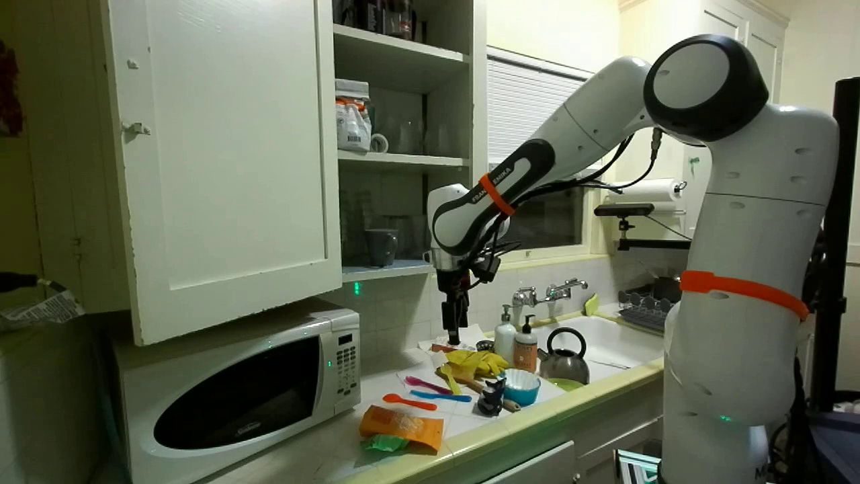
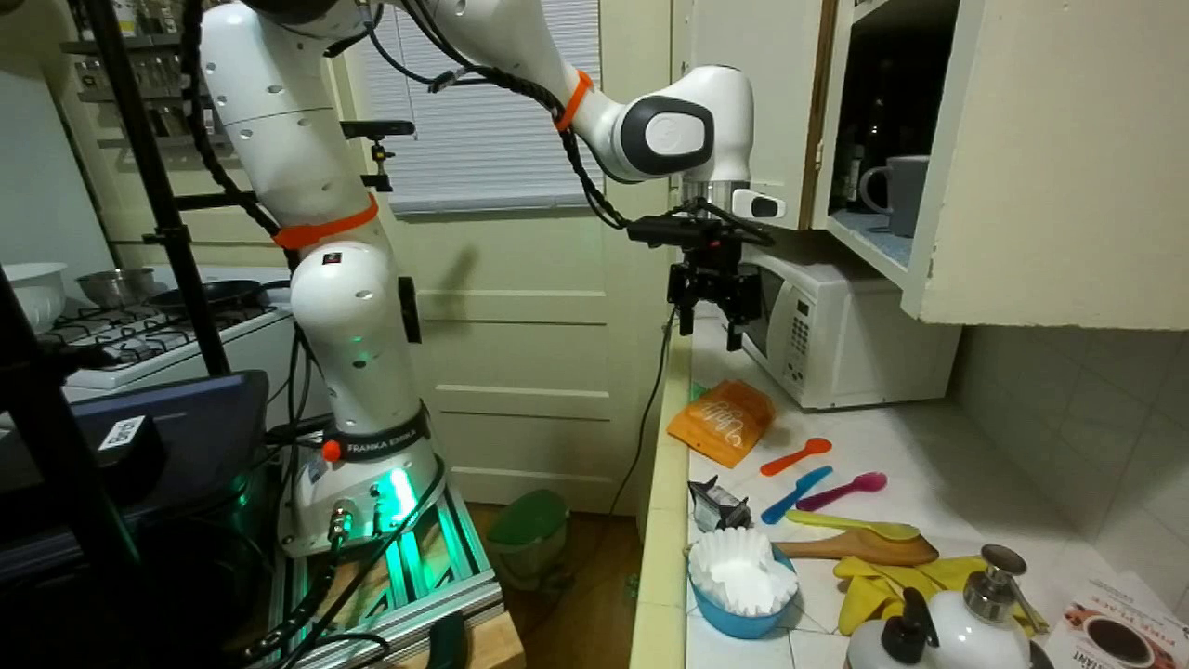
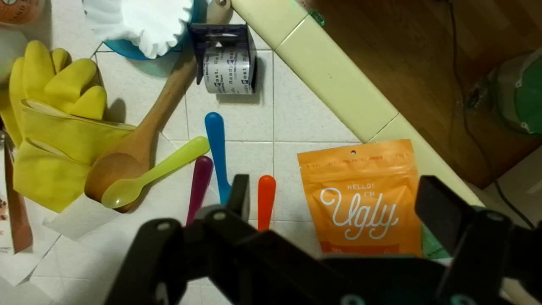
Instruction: Put the orange spoon in the grey block in the cabinet
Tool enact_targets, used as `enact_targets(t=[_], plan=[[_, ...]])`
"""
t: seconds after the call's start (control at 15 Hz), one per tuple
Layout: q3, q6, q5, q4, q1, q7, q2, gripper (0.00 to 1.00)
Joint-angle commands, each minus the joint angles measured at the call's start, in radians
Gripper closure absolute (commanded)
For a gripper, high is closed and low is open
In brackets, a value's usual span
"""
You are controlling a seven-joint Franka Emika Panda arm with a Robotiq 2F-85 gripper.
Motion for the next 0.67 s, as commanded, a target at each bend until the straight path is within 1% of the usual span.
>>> enact_targets(t=[0.0, 0.07, 0.13, 0.27, 0.33, 0.47, 0.6], plan=[[0.01, 0.058, -0.019, -0.012, -0.018, 0.016, -0.002, 0.0], [0.001, 0.093, 0.002, -0.015, -0.018, -0.004, -0.001, 0.0], [0.0, 0.152, -0.016, -0.021, -0.026, 0.011, 0.006, 0.0], [-0.02, 0.248, 0.043, -0.032, -0.024, -0.044, 0.021, 0.0], [-0.023, 0.294, 0.055, -0.04, -0.028, -0.029, 0.029, 0.0], [-0.019, 0.363, 0.061, -0.064, -0.038, 0.027, 0.04, 0.0], [-0.006, 0.447, 0.036, -0.091, -0.062, 0.177, 0.063, 0.0]])
